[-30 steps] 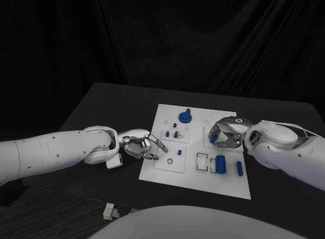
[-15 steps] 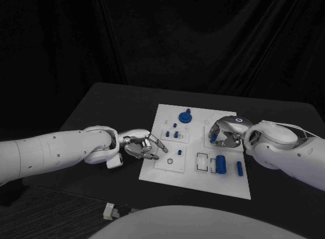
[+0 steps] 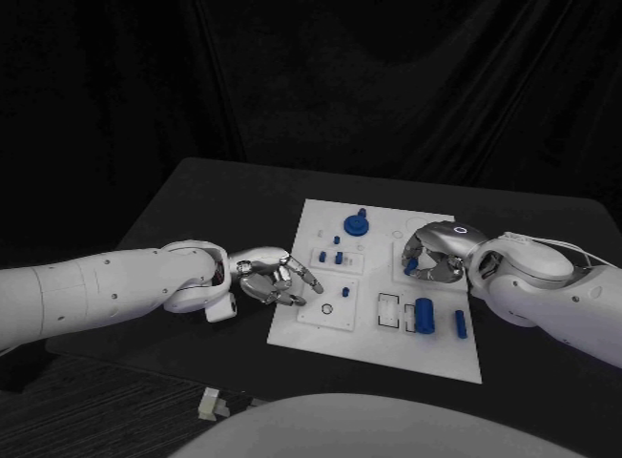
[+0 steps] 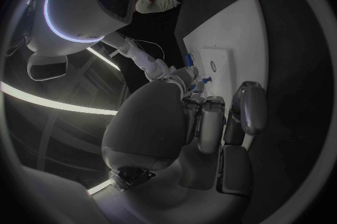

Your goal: Assemble the parts on the task board

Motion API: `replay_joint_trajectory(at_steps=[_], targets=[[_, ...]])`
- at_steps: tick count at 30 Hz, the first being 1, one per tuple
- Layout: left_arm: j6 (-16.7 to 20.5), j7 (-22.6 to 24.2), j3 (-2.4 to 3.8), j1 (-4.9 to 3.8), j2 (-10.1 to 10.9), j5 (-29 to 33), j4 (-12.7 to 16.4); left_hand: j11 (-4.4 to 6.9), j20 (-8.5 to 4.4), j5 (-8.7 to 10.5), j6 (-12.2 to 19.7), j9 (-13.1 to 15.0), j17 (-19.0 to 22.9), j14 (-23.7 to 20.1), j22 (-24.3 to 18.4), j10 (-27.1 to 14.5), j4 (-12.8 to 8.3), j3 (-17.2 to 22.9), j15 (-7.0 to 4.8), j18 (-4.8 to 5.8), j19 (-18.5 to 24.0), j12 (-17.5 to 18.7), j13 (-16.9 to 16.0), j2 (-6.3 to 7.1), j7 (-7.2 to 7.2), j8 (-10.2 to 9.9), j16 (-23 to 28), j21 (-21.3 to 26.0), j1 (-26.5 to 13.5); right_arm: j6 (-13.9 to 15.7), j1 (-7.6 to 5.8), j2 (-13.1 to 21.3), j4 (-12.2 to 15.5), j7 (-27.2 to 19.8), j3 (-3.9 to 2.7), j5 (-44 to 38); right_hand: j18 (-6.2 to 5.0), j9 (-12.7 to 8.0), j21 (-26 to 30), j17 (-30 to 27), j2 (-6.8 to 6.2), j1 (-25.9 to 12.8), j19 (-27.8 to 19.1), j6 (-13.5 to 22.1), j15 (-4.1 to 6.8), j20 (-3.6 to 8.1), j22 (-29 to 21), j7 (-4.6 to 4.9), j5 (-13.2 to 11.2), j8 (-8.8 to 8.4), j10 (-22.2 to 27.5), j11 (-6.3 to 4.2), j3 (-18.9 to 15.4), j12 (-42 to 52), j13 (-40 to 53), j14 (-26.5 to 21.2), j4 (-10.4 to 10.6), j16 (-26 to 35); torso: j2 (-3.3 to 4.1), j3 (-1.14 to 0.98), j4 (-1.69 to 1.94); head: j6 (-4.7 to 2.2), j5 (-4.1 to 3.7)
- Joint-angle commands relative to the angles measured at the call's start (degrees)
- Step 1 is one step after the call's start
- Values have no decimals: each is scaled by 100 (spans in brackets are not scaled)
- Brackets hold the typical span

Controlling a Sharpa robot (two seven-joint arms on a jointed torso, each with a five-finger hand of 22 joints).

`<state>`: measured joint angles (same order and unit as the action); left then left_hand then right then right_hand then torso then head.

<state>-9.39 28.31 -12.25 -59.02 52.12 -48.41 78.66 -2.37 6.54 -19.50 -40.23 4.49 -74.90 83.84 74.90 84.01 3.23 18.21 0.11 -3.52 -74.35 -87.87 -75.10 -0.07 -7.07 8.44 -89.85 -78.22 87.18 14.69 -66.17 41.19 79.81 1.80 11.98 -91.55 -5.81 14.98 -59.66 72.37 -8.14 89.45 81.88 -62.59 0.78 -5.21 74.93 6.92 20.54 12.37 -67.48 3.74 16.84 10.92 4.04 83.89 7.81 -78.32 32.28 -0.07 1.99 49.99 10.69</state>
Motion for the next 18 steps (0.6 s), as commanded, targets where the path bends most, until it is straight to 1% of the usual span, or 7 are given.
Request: replay_joint_trajectory(at_steps=[1,4,6,11,15,16,18], targets=[[-73,38,3,7,-9,23,7,-24,11,-12,-49,8,-1510,616,1003,229,11,32,25,-26,-1,20,-1215,-44,-10,25,-15,16,-32,281,-8,41,78,3,-9,9,38,147,-35,2,71,27,-7,-40,43,50,797,-8,22,25,-83,-38,-2,15,27,226,-24,20,1,0,0,1,29],[-70,37,3,7,-1,23,12,-27,13,-29,-50,7,-1510,616,1001,228,9,41,28,-27,4,20,-1215,-45,-12,24,-15,19,-32,337,-62,97,193,26,-9,13,38,151,-33,-5,69,29,-9,-34,44,51,797,-9,16,23,-85,-39,1,11,26,223,-31,25,0,0,0,1,45],[-67,35,3,7,5,23,12,-28,14,-39,-50,6,-1510,616,1001,224,7,45,29,-28,6,23,-1212,-44,-13,24,-15,20,-32,360,-130,145,299,51,-9,14,36,156,-20,-15,66,25,-15,-27,44,52,794,-8,10,20,-84,-37,4,4,25,219,-35,33,0,0,1,1,44],[-67,31,3,7,12,23,10,-29,16,-52,-49,5,-1510,616,1000,221,5,51,31,-28,10,25,-1210,-43,-13,22,-15,22,-31,360,-372,266,587,115,-9,15,32,171,11,-42,57,4,-32,-8,39,52,786,-4,-20,9,-77,-31,10,-21,18,208,-37,55,0,0,1,1,48],[-67,29,3,7,13,23,9,-31,17,-66,-49,4,-1510,616,997,210,3,57,33,-31,19,31,-1202,-42,-15,22,-15,29,-32,323,-605,356,838,169,-9,16,30,185,31,-48,55,-4,-48,16,34,50,781,1,-43,-6,-63,-23,27,-51,10,200,-47,62,-1,1,0,1,60],[-66,29,3,7,13,23,8,-31,17,-66,-49,4,-1510,616,997,210,3,57,33,-31,19,31,-1202,-42,-15,22,-15,29,-32,311,-652,380,918,185,-9,16,30,185,31,-48,55,-4,-48,16,34,50,781,1,-43,-6,-63,-23,27,-51,10,200,-47,62,0,0,1,1,64],[-63,29,3,7,15,23,7,-31,17,-66,-49,4,-1510,616,997,210,3,57,33,-31,19,31,-1202,-42,-15,22,-15,29,-32,296,-695,408,1029,207,-9,16,25,191,63,-82,47,-14,-63,36,29,47,774,5,-59,-18,-55,-17,33,-69,6,188,-50,87,0,1,0,1,69]])
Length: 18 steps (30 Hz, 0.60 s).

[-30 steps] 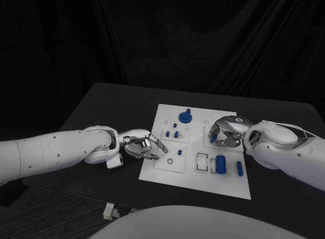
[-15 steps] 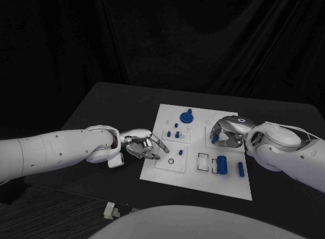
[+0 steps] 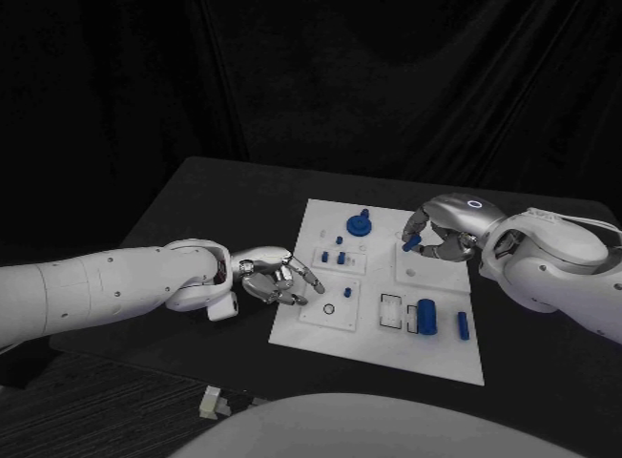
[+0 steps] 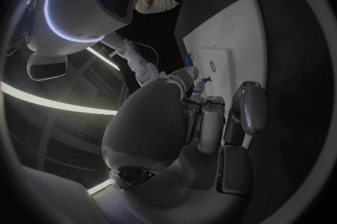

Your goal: Assemble the parts on the task board

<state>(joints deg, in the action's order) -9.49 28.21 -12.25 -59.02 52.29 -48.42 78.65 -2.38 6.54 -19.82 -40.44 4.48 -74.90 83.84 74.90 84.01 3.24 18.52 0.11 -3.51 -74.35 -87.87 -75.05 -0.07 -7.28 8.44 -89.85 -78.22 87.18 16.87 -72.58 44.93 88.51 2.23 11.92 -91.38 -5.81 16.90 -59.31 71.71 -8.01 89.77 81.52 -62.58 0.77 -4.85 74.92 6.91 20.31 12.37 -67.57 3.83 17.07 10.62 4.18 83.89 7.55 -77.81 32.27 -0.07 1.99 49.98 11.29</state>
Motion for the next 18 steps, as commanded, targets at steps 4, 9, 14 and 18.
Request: replay_joint_trajectory(at_steps=[4,9,14,18], targets=[[-47,39,3,7,3,23,6,-31,17,-34,-29,6,-1510,616,997,210,3,26,33,-31,19,32,-1207,-42,6,22,-15,29,-32,8,-125,55,493,190,-4,-33,21,5,54,-9,25,-33,-42,70,24,9,769,11,-20,-42,-36,-20,35,-63,-13,184,-46,34,0,0,0,2,7],[-39,43,3,7,16,23,18,-31,17,-34,-29,6,-1510,616,997,210,3,26,33,-31,19,32,-1207,-42,6,22,-15,29,-32,-51,-97,-71,824,277,-3,-641,7,4,138,-44,-6,-57,-82,156,5,-3,748,35,-20,-106,-3,5,67,-119,-21,166,-59,61,1,0,0,2,31],[-34,25,3,7,54,23,33,-37,21,-58,-36,5,-1510,616,996,196,2,37,37,-32,24,41,-1197,-38,-4,23,-15,31,-38,184,70,-227,933,399,-3,-1482,8,5,132,-23,-30,-73,-86,176,-2,-10,749,41,13,-129,-1,11,84,-139,-21,169,-67,47,0,1,-2,2,64],[-10,-12,3,7,91,23,38,-42,23,-64,-46,6,-1510,616,994,189,3,41,40,-33,30,45,-1192,-36,-15,27,-15,35,-44,329,236,-371,922,441,-3,-1899,8,11,113,-10,-54,-72,-87,183,-5,-15,752,45,108,-154,-11,15,135,-167,-19,171,-98,37,1,0,0,2,76]])
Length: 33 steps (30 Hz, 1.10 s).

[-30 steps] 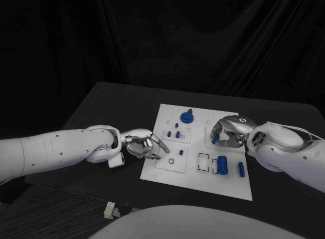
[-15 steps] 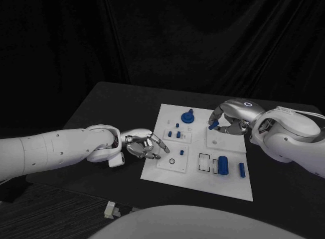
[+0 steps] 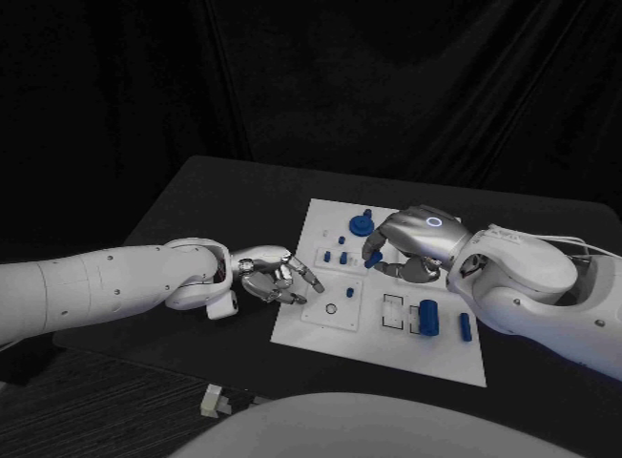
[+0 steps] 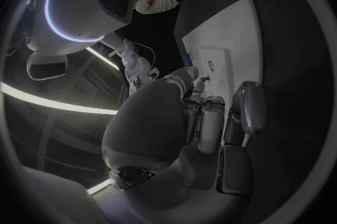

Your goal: Assemble the parts on the task board

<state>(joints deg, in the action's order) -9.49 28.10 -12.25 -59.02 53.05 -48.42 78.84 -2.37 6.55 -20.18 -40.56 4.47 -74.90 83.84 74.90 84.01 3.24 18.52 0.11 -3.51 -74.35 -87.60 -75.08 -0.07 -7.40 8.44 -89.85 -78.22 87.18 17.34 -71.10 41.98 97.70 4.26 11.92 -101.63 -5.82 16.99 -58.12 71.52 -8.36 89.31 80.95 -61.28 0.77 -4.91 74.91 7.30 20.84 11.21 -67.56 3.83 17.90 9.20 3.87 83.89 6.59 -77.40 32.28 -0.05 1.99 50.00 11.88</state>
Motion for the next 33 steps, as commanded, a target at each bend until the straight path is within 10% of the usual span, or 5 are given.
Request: replay_joint_trajectory(at_steps=[1,33], targets=[[-2,-9,3,7,24,23,17,-42,23,-28,-33,7,-1510,616,994,189,3,41,40,-33,30,18,-1188,-36,-2,28,-15,35,-44,307,123,-115,-11,242,-3,-930,11,3,-19,11,-25,-26,-28,55,-6,-10,756,9,76,-45,-13,16,64,-32,13,171,-9,-6,0,-1,0,0,22],[35,-122,3,7,66,23,24,-62,46,-34,56,-19,-1510,616,964,90,-4,68,65,-54,123,84,-1117,8,-8,-27,-15,102,-74,183,990,-1051,-691,65,-4,-1165,17,17,-74,-3,-82,-78,-20,45,-10,-17,766,11,100,-72,-50,18,105,-56,23,165,-38,1,2,-1,-1,0,-18]])
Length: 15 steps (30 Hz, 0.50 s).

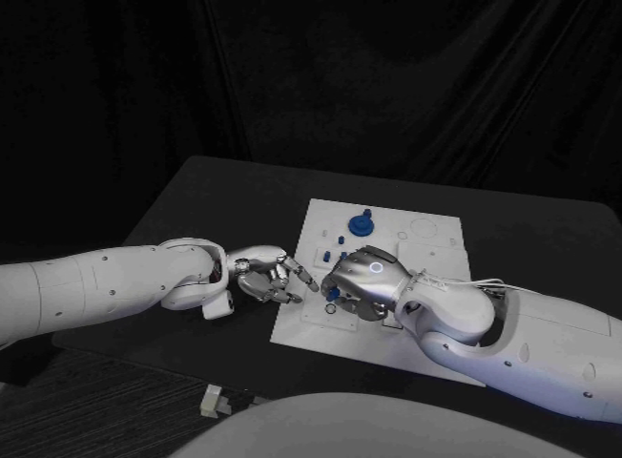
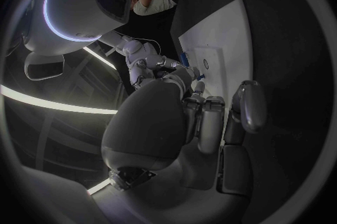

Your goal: Assemble the parts on the task board

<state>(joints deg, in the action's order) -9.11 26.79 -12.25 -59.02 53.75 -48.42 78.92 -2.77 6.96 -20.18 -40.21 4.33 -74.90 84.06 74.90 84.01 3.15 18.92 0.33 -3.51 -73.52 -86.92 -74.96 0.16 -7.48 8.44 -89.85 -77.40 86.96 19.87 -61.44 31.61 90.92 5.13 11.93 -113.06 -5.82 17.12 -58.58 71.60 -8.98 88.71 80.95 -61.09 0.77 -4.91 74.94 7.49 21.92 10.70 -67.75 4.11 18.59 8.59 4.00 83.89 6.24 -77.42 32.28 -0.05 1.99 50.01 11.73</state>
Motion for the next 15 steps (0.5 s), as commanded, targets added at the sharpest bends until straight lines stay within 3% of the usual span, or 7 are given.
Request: replay_joint_trajectory(at_steps=[1,15], targets=[[-8,6,3,7,-5,23,15,-22,4,-34,21,-5,-1510,594,964,90,4,28,44,-54,40,15,-1129,-15,0,-27,-15,20,-52,-84,31,-27,-22,-30,-5,-10,19,4,-34,-8,-21,-20,-20,28,-10,-17,764,-7,-10,-22,-30,-9,37,3,10,165,-3,1,3,0,-1,-1,-2],[-31,2,3,7,-29,23,6,-19,6,-34,31,-7,-1510,594,962,83,3,34,44,-56,46,20,-1124,-14,8,-32,-15,24,-55,-337,49,-80,-60,-62,-5,49,13,5,0,-55,-24,-26,-42,42,-15,-20,755,-3,-23,-40,-22,-4,61,-15,10,142,-17,37,0,0,1,-1,14]])
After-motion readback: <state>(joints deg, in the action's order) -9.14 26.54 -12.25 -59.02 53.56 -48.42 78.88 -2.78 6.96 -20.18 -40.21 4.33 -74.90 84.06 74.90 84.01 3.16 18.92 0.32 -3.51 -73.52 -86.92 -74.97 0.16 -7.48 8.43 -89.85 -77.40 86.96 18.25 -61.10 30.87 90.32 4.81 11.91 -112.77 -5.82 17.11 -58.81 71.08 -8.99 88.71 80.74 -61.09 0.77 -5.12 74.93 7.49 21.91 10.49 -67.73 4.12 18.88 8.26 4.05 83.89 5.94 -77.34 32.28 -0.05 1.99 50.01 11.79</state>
